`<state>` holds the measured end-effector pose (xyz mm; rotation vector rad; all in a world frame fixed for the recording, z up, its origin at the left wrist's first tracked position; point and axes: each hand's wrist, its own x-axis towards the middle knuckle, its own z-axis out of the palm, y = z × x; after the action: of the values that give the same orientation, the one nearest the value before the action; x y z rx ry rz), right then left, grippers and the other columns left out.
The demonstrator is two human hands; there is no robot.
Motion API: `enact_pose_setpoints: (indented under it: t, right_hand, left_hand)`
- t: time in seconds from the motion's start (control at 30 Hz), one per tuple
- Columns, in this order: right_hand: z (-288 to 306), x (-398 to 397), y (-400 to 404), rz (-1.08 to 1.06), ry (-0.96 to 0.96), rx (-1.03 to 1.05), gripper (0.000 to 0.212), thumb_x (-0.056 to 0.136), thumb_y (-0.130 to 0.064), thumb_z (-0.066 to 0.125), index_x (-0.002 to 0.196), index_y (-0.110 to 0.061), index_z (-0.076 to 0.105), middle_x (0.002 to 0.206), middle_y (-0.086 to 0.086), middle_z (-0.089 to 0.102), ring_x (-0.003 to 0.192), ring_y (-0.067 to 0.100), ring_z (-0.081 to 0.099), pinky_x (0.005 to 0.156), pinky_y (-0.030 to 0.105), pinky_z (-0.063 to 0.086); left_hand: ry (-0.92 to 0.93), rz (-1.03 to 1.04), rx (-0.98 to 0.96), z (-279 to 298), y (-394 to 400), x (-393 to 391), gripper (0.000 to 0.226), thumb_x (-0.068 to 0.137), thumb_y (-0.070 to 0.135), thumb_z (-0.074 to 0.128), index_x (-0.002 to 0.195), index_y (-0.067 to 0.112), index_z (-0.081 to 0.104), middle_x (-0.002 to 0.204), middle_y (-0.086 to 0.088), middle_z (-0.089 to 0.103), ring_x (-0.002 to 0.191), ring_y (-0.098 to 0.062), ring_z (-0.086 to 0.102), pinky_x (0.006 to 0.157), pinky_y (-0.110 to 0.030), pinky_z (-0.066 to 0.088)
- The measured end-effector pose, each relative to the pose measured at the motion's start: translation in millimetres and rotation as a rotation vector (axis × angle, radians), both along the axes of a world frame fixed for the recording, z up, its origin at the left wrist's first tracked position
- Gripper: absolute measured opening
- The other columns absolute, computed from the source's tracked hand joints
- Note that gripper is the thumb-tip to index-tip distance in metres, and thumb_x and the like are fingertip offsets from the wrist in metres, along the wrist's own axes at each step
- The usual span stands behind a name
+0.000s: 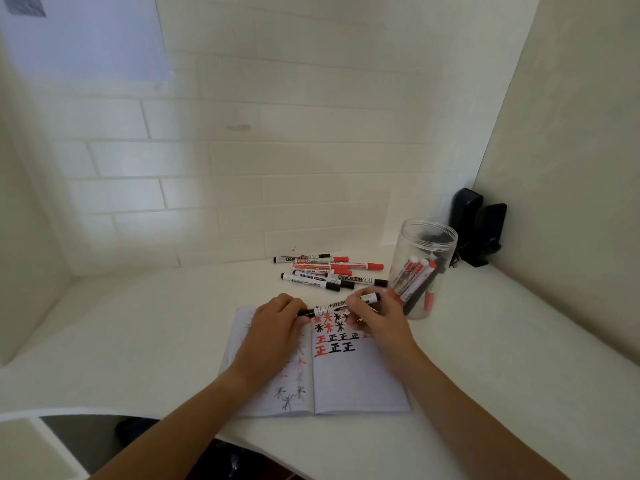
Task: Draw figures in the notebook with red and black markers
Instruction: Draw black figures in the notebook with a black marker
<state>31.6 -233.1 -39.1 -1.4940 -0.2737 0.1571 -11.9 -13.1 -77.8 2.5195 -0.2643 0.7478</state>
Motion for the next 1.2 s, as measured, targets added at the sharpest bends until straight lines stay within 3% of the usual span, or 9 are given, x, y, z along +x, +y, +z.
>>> enact_pose_setpoints:
  t: [0.1, 0.17, 0.27, 0.33, 0.43, 0.63, 0.93, 1.1, 1.2]
  right_hand:
    - [-4, 1, -8, 0.027, -0.206, -0.128, 0.01, 0.093, -0.017, 0.076, 0.092, -0.01, 0.068, 0.079, 0.012, 0.072, 0.072, 0.027, 0.07, 0.074, 0.034, 0.062]
    - [-7, 2, -9, 0.043, -0.402, -0.305, 0.009, 0.094, -0.015, 0.073, 0.09, -0.012, 0.066, 0.08, 0.004, 0.071, 0.076, 0.019, 0.071, 0.074, 0.028, 0.062]
    - [-13, 3, -9, -0.019, -0.766, -0.69, 0.009, 0.099, -0.03, 0.062, 0.098, -0.021, 0.063, 0.086, -0.01, 0.067, 0.077, 0.006, 0.063, 0.07, 0.023, 0.055]
    - [-21, 2, -4, -0.066, -1.035, -0.906, 0.023, 0.1, -0.044, 0.053, 0.104, -0.024, 0.065, 0.087, -0.008, 0.066, 0.073, 0.008, 0.059, 0.064, 0.025, 0.051]
    - [-30, -4, 11, -0.114, -1.249, -0.992, 0.03, 0.097, -0.043, 0.047, 0.102, -0.023, 0.069, 0.083, -0.006, 0.067, 0.066, 0.012, 0.064, 0.053, 0.024, 0.048]
    - [-32, -13, 14, -0.098, -1.22, -0.997, 0.027, 0.103, -0.041, 0.043, 0.114, -0.025, 0.063, 0.081, -0.007, 0.066, 0.057, 0.013, 0.061, 0.045, 0.025, 0.045]
    - [-30, -18, 15, -0.029, -1.096, -1.042, 0.041, 0.105, -0.05, 0.025, 0.128, -0.03, 0.053, 0.081, -0.002, 0.071, 0.062, 0.018, 0.064, 0.056, 0.036, 0.053]
    - [-28, -19, 14, -0.128, -1.232, -1.08, 0.032, 0.105, -0.048, 0.038, 0.118, -0.029, 0.06, 0.068, -0.006, 0.065, 0.048, 0.012, 0.057, 0.043, 0.026, 0.04]
    - [-31, -17, 16, -0.16, -1.31, -1.083, 0.019, 0.1, -0.036, 0.059, 0.113, -0.023, 0.065, 0.074, -0.007, 0.062, 0.054, 0.011, 0.057, 0.043, 0.024, 0.042]
  left_hand:
    - [0.026, 0.016, -0.002, 0, -1, -1, 0.021, 0.103, 0.041, 0.039, 0.106, 0.028, 0.055, 0.101, 0.016, 0.051, 0.087, -0.004, 0.049, 0.082, -0.026, 0.044]
    - [0.039, 0.011, -0.027, 2, -1, -3, 0.019, 0.104, 0.042, 0.036, 0.105, 0.03, 0.05, 0.1, 0.016, 0.049, 0.087, -0.004, 0.049, 0.079, -0.027, 0.045]
    - [0.02, -0.059, -0.018, 5, -4, -5, 0.027, 0.104, 0.045, 0.034, 0.104, 0.028, 0.054, 0.101, 0.015, 0.049, 0.09, -0.006, 0.05, 0.08, -0.028, 0.046]
    - [-0.004, -0.129, 0.031, 6, -7, -6, 0.03, 0.106, 0.044, 0.035, 0.104, 0.025, 0.058, 0.101, 0.013, 0.049, 0.09, -0.007, 0.05, 0.08, -0.029, 0.045]
    - [-0.038, -0.178, 0.096, 7, -8, -6, 0.03, 0.107, 0.039, 0.036, 0.101, 0.022, 0.059, 0.099, 0.012, 0.048, 0.086, -0.007, 0.046, 0.077, -0.03, 0.043]
    - [-0.02, -0.239, 0.053, 9, -8, -10, 0.045, 0.107, 0.048, 0.027, 0.102, 0.018, 0.059, 0.1, 0.012, 0.048, 0.086, -0.005, 0.047, 0.078, -0.016, 0.039]
    - [-0.055, -0.233, 0.103, 7, -6, -10, 0.047, 0.107, 0.048, 0.026, 0.099, 0.017, 0.061, 0.098, 0.007, 0.055, 0.086, -0.009, 0.049, 0.076, -0.028, 0.042]
    - [-0.015, -0.268, 0.051, 9, -8, -13, 0.033, 0.108, 0.038, 0.029, 0.097, 0.022, 0.056, 0.096, 0.012, 0.052, 0.088, -0.008, 0.048, 0.08, -0.029, 0.043]
    - [0.047, -0.302, -0.049, 13, -9, -15, 0.027, 0.106, 0.035, 0.033, 0.097, 0.022, 0.054, 0.093, 0.012, 0.051, 0.089, -0.011, 0.05, 0.08, -0.033, 0.043]
